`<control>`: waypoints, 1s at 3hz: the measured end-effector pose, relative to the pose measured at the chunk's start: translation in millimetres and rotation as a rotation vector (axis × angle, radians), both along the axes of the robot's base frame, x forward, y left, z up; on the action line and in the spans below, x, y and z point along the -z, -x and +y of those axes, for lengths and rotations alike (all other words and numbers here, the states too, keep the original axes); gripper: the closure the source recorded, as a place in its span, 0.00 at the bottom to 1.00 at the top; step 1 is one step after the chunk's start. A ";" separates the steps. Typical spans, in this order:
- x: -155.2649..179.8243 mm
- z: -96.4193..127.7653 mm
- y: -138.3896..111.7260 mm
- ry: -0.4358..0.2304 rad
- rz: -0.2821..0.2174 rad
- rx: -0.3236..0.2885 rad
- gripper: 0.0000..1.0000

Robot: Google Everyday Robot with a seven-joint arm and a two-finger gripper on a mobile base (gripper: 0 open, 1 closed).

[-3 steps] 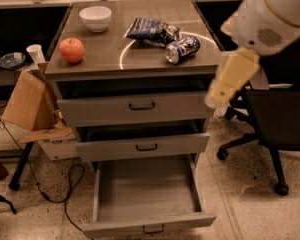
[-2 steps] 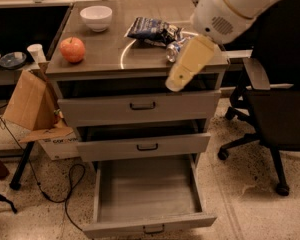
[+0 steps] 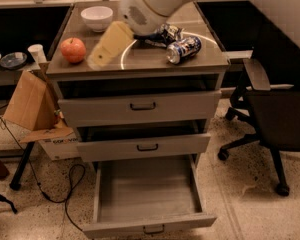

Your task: Place apple into bottom drawer

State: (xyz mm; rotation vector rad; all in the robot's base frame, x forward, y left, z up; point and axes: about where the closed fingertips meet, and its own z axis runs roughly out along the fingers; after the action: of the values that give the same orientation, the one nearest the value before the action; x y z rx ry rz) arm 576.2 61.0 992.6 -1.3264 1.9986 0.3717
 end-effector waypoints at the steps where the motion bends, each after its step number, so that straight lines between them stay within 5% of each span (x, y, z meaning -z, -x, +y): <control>1: -2.8 6.7 -0.4 -0.036 0.034 0.046 0.00; 3: 0.9 8.7 -2.2 -0.085 0.021 0.067 0.00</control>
Offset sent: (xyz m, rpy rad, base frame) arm 0.0010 0.0085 0.0032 0.0377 0.0310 -0.0441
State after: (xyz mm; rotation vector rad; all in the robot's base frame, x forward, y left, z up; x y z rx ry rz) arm 578.4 69.6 991.6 -1.2052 2.0165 0.4357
